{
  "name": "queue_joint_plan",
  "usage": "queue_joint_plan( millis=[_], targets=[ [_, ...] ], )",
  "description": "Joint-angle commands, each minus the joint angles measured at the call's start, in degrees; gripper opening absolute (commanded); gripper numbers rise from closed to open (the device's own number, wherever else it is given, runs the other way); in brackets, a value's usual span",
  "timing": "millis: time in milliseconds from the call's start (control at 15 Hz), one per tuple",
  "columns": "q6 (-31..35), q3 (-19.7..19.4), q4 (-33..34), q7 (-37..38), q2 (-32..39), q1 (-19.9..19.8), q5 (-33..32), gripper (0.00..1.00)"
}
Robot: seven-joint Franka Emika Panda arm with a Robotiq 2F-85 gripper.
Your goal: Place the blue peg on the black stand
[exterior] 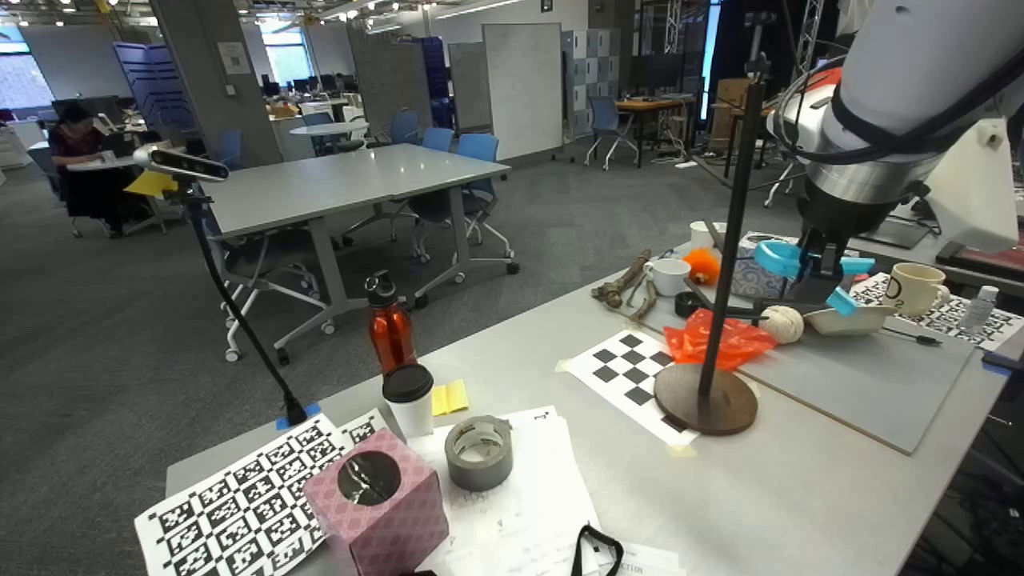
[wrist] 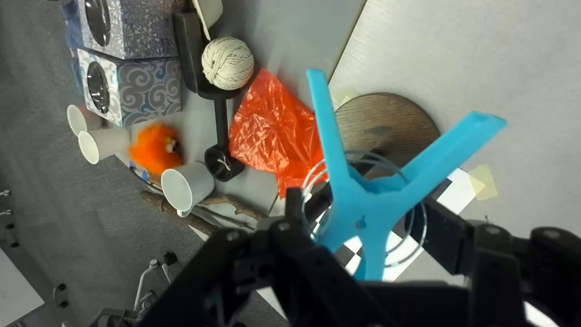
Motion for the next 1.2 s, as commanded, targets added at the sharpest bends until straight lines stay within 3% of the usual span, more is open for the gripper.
queue_joint_plan(
  millis=[0, 267, 333, 1133],
  targets=[
    [-0.1, -0.9, 0.1, -0.2, 0.1, 0.9, 0.2, 0.60],
    [-0.1, -0.9, 0.3, -0.2, 0.1, 0.9, 0.2, 0.60],
    [-0.1, -0.9, 0.4, 0.3, 0.2, 0.9, -0.7, 0.35],
    [1.4, -1.9, 1.1, 0.2, 0.9, 0.5, -2.1, 0.35]
  ],
)
